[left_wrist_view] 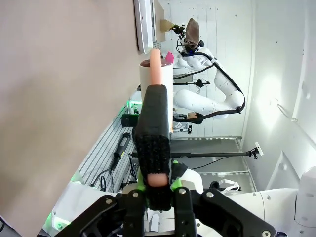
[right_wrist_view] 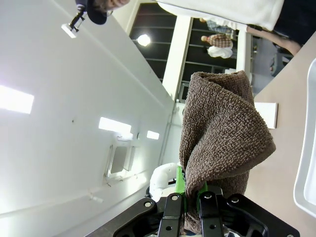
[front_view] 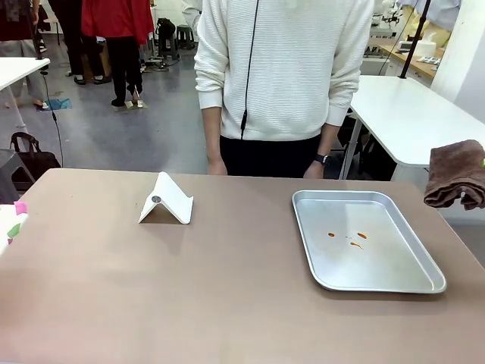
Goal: Clean the surface of the table.
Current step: Clean the area not pointed to by the person.
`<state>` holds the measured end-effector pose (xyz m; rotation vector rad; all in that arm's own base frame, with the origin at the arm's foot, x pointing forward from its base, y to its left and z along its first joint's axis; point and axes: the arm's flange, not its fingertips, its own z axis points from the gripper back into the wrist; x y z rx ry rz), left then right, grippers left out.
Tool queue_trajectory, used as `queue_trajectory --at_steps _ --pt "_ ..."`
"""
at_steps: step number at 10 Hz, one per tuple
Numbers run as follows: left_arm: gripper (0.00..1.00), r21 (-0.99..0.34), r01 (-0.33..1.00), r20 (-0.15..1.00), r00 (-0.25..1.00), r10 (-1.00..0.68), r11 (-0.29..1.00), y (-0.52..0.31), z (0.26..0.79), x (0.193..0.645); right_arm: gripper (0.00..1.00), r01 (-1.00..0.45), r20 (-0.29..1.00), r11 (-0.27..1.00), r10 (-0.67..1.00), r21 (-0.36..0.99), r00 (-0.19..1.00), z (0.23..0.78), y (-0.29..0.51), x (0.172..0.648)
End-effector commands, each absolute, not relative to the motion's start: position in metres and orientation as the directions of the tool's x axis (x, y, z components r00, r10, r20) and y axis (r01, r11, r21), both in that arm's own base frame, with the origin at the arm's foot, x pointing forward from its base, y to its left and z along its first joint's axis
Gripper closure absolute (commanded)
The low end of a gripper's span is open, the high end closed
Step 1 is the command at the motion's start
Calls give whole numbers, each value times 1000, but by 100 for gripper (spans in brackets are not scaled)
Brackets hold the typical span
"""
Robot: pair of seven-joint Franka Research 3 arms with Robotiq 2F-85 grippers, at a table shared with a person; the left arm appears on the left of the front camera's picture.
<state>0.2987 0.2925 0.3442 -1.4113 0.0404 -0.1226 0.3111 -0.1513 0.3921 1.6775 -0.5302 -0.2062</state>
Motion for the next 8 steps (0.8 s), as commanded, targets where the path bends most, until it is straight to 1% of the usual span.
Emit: queue_trajectory --at_steps 1,4,5,7,8 --pt "80 -988 62 46 992 -115 144 294 349 295 100 -221 160 -85 -451 972 878 396 -152 309" --pt "80 -988 62 46 992 -115 144 294 349 295 100 -221 160 -85 -451 972 878 396 -152 309" --pt "80 -988 62 46 992 -115 144 294 349 295 91 -226 161 -92 -454 970 876 392 -151 311" --pt "80 -988 62 46 992 -115 144 294 349 295 91 -234 228 24 -353 972 907 407 -140 320" --pt "80 -988 62 46 992 -115 144 294 349 295 91 -234 258 114 -309 966 915 412 -133 327"
